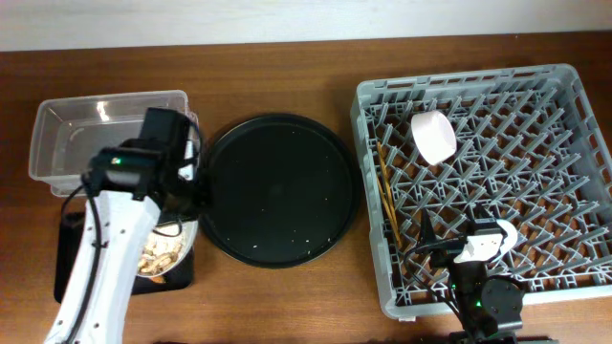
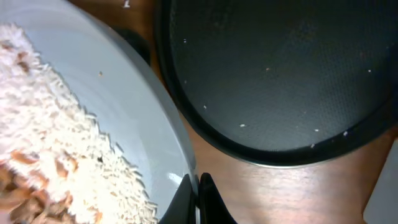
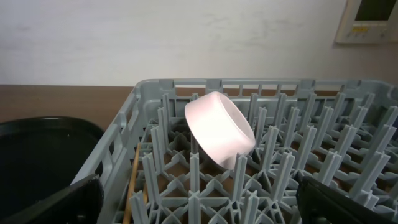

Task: Sort waste into correct bins and load items into the dishwasher rack
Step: 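Tip the plate over the black tray to dump the rice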

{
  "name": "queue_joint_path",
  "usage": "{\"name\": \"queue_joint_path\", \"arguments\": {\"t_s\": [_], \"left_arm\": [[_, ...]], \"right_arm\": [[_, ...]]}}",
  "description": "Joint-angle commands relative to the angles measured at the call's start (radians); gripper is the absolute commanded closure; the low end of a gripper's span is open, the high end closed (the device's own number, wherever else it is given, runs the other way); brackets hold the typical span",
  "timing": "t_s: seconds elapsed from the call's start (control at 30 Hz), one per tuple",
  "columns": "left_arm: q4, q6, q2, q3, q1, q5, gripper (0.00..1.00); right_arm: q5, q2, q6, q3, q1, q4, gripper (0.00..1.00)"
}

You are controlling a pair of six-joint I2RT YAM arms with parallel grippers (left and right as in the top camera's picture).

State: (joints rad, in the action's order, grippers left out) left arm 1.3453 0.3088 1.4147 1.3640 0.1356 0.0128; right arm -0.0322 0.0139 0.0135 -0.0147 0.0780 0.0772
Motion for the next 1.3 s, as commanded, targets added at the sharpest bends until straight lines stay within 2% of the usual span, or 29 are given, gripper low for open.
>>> {"name": "queue_joint_path", "arguments": {"t_s": [0.0,0.03,0.1,0.2,0.23,0.27,0.33,0.43,0.6,0.63,0.73,0.83,0.97,1.13,1.2,1.23,1.27], "left_arm": [[-0.055,-0.153,-0.014,-0.077,-0.105,0.122,1.00],[-0.090,-0.212,-0.017,-0.109,-0.149,0.204,1.00],[-0.119,-0.250,-0.028,-0.143,-0.196,0.291,1.00],[-0.128,-0.262,-0.087,-0.183,-0.288,0.317,1.00],[-0.140,-0.305,-0.122,-0.200,-0.324,0.370,1.00],[-0.151,-0.371,-0.174,-0.223,-0.386,0.491,1.00],[-0.151,-0.426,-0.222,-0.252,-0.468,0.581,1.00],[-0.143,-0.564,-0.298,-0.315,-0.616,0.808,1.00],[-0.072,-0.729,-0.362,-0.374,-0.810,1.034,1.00],[-0.066,-0.731,-0.367,-0.380,-0.847,1.068,1.00],[-0.027,-0.734,-0.380,-0.401,-0.968,1.104,1.00],[0.035,-0.835,-0.387,-0.414,-1.060,1.178,1.00],[0.064,-0.887,-0.387,-0.414,-1.082,1.177,1.00],[0.061,-0.887,-0.387,-0.414,-1.082,1.170,1.00],[0.055,-0.884,-0.386,-0.414,-1.082,1.070,1.00],[0.069,-0.869,-0.387,-0.414,-1.082,1.063,1.00],[0.061,-0.771,-0.387,-0.414,-1.082,1.005,1.00]], "right_arm": [[0.002,-0.007,-0.006,0.008,-0.006,0.005,0.02],[0.002,-0.007,-0.006,0.008,-0.006,0.005,0.02],[0.002,-0.007,-0.006,0.008,-0.006,0.005,0.02],[0.002,-0.007,-0.006,0.008,-0.006,0.005,0.02],[0.002,-0.007,-0.006,0.008,-0.006,0.005,0.02],[0.002,-0.007,-0.006,0.008,-0.006,0.005,0.02],[0.002,-0.007,-0.006,0.008,-0.006,0.005,0.02],[0.002,-0.007,-0.006,0.008,-0.006,0.005,0.02],[0.002,-0.007,-0.006,0.008,-0.006,0.005,0.02],[0.002,-0.007,-0.006,0.008,-0.006,0.005,0.02],[0.002,-0.007,-0.006,0.008,-0.006,0.005,0.02],[0.002,-0.007,-0.006,0.008,-0.006,0.005,0.02],[0.002,-0.007,-0.006,0.008,-0.006,0.005,0.02],[0.002,-0.007,-0.006,0.008,-0.006,0.005,0.02],[0.002,-0.007,-0.006,0.008,-0.006,0.005,0.02],[0.002,-0.007,-0.006,0.008,-0.006,0.005,0.02],[0.002,-0.007,-0.006,0.008,-0.006,0.005,0.02]]}}
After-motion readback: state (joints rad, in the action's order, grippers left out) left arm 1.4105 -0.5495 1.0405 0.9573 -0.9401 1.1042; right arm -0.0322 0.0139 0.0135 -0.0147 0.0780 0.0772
